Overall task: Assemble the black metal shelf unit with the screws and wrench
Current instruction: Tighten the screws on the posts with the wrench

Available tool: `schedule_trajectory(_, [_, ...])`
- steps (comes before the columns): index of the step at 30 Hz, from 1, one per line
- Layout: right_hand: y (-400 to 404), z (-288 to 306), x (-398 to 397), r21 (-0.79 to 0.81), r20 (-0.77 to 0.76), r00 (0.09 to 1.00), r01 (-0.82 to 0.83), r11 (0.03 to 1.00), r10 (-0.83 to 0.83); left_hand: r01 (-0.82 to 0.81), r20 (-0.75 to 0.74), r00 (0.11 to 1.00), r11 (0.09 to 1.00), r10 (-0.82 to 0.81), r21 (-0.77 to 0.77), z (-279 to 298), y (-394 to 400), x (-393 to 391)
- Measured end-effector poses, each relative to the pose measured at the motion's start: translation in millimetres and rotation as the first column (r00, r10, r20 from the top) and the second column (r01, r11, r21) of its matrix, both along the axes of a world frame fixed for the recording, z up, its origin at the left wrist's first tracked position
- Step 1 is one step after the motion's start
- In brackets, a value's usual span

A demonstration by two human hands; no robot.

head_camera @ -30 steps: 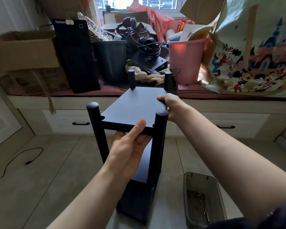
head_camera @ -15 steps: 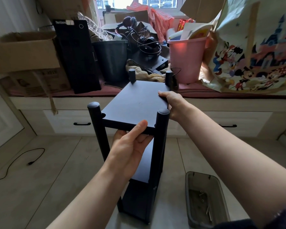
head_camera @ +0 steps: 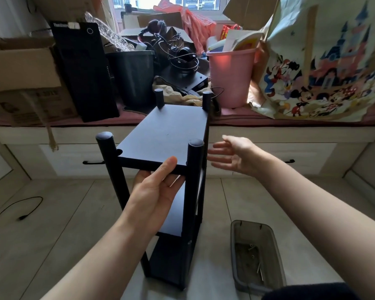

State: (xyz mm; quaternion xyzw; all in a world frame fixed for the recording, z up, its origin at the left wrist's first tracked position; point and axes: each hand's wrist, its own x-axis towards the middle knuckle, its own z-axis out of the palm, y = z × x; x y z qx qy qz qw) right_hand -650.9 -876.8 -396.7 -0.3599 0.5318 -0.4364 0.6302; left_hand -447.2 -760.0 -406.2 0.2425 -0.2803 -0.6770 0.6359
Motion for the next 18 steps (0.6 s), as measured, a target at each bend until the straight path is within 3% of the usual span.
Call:
schedule_trajectory(6, [29.3,-88.8,-45.0,0.136,-0.177,0.984,0.062,0.989,-0.037,0.034,0.040,0.999,0.999,-0.033,-0.018,-5.7,-0.4,-1.3])
schedule_trajectory(12, [64.2,-225.3,-57.8,0.438,-0.288,0.957,0.154,0.886,-0.024,0.041,0.084,0.996,0.999,-0.038,-0.035,-7.3,-0.9,-5.9])
schedule_trajectory(18, [93.6,-301.3,-57.4,0.429,-0.552,0.828,0.175,0.886,0.104,0.033,0.067,0.997,0.999,-0.031,-0.023,-7.7,0.2,-5.8])
